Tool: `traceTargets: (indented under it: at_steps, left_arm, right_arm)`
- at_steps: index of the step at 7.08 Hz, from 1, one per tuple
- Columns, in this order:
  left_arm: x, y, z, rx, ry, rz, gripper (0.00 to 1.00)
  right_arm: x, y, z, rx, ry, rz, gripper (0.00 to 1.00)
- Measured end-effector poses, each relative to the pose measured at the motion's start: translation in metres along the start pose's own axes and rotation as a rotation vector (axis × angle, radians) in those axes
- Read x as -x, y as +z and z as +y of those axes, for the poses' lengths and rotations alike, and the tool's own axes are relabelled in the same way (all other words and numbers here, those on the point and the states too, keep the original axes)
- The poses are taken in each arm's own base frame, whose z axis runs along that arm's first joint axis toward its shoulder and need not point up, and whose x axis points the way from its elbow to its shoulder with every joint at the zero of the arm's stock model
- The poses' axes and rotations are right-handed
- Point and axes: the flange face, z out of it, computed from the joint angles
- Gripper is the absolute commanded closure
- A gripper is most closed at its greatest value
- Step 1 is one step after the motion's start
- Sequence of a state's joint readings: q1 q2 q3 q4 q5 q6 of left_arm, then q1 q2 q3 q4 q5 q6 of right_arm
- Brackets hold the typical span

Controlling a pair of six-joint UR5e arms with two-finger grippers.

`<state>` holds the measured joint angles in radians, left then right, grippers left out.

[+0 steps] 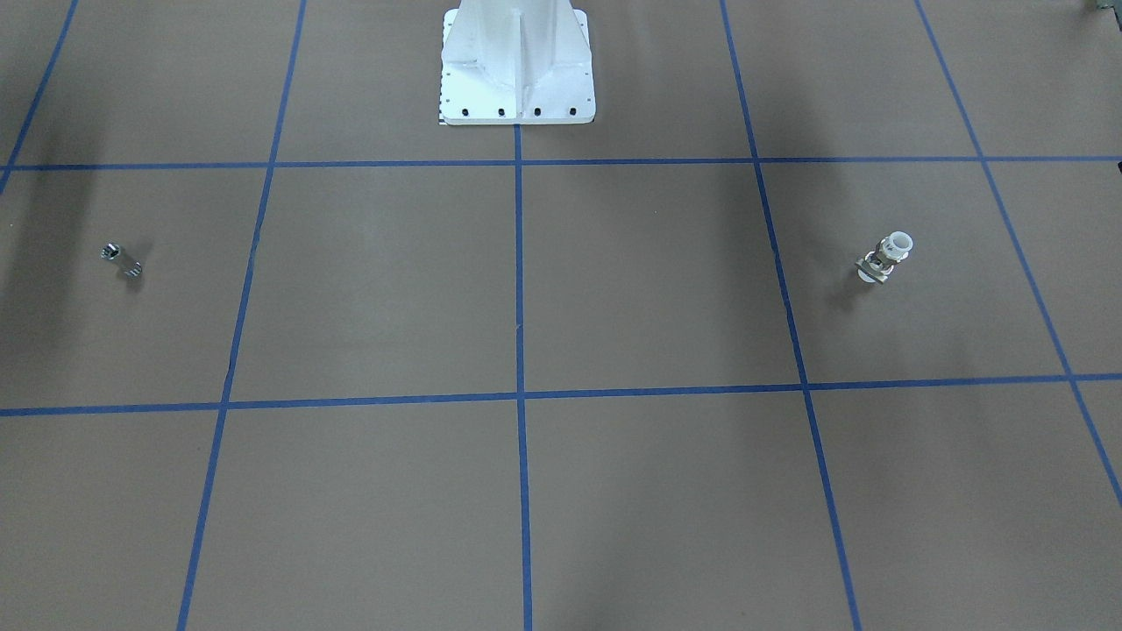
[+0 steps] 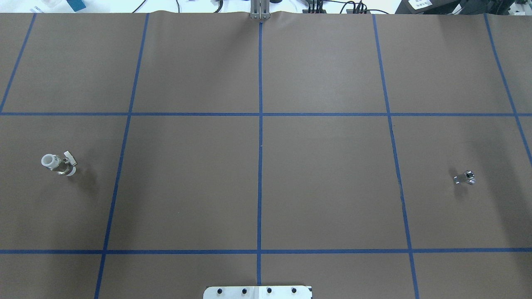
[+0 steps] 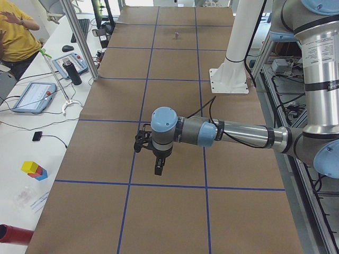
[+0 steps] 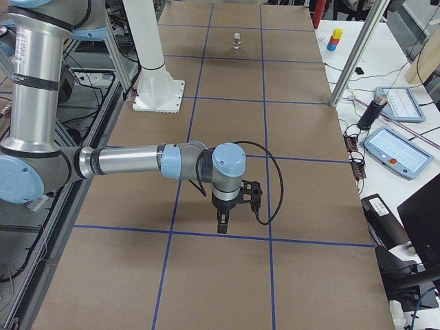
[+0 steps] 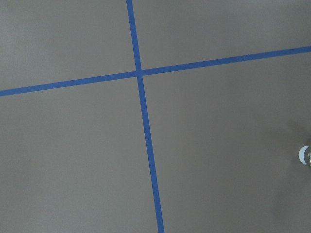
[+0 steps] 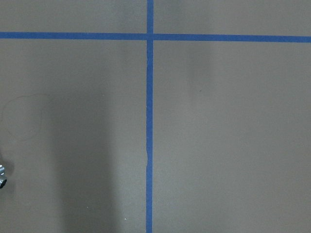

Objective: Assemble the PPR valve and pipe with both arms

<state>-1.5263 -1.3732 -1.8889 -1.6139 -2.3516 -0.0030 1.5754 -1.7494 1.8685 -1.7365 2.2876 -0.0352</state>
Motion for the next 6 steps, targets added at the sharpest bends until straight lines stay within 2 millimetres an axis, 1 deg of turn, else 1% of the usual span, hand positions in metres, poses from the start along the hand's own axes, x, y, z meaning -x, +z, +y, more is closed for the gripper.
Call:
traceTargets:
  at_steps: [3,5,6]
  left_arm:
    - [-0.003,-0.001,-0.001,-0.003,0.009,0.0,0.0]
    - [-0.007,-0.003,-0.006,-0.011,0.02,0.003,0.0]
    - [-0.012,-0.008,-0.015,-0.026,0.033,0.005,0.0]
  right_arm:
    - [0.001,-0.002,-0.003,-0.004,0.001,-0.001,0.0]
    - [0.008,-0.01,-0.015,-0.028,-0.017,-0.003,0.0]
    - [0.011,-0.013,-0.023,-0.041,-0.028,0.0,0.0]
